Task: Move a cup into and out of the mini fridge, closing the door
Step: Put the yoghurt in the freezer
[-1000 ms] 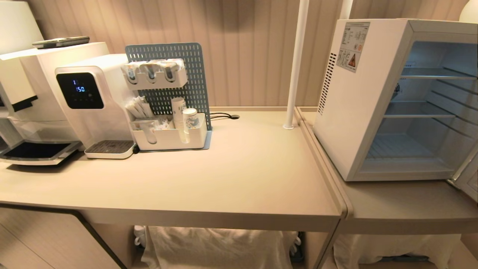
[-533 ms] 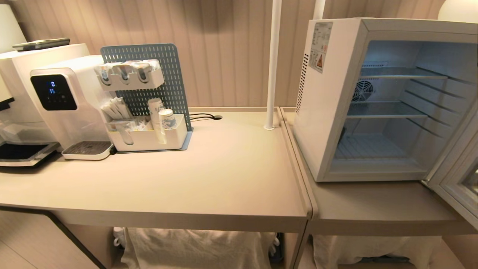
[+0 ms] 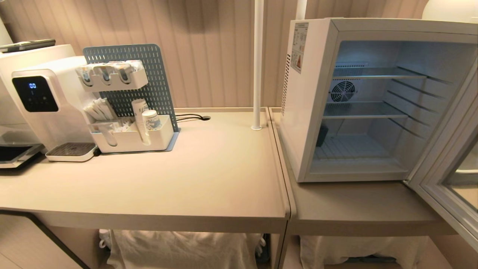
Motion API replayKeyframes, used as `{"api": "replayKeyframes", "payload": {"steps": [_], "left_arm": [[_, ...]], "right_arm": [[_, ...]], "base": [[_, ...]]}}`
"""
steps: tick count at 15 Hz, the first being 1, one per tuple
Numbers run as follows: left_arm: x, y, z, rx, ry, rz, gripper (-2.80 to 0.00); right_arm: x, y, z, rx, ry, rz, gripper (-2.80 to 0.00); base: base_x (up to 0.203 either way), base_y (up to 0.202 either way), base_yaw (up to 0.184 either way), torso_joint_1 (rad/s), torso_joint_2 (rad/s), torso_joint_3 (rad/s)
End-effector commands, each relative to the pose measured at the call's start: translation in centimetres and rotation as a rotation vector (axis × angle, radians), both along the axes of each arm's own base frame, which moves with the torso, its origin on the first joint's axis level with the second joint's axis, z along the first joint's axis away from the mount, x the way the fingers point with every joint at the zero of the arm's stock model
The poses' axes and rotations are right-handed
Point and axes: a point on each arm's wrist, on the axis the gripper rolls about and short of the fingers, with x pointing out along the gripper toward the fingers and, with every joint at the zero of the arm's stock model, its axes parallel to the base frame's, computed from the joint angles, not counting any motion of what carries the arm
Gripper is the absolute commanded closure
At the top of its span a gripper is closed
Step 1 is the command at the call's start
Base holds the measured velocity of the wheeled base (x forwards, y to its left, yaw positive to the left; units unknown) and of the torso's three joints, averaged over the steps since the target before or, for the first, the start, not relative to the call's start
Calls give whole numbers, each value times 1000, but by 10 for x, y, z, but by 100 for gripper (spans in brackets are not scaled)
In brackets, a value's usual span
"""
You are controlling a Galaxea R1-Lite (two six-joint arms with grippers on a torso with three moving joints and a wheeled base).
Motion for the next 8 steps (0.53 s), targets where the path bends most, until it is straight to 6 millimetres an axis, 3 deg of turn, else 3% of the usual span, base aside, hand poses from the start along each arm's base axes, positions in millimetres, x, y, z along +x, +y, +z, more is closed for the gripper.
{"api": "replayKeyframes", "payload": {"steps": [1, 8], "left_arm": [[0, 0, 0, -3, -2, 0, 0], [0, 0, 0, -3, -3, 0, 0]], "right_arm": [[0, 0, 0, -3, 2, 3, 0], [0, 0, 0, 2, 1, 0, 0]], "base": [[0, 0, 0, 0, 0, 0], [0, 0, 0, 0, 0, 0]]}}
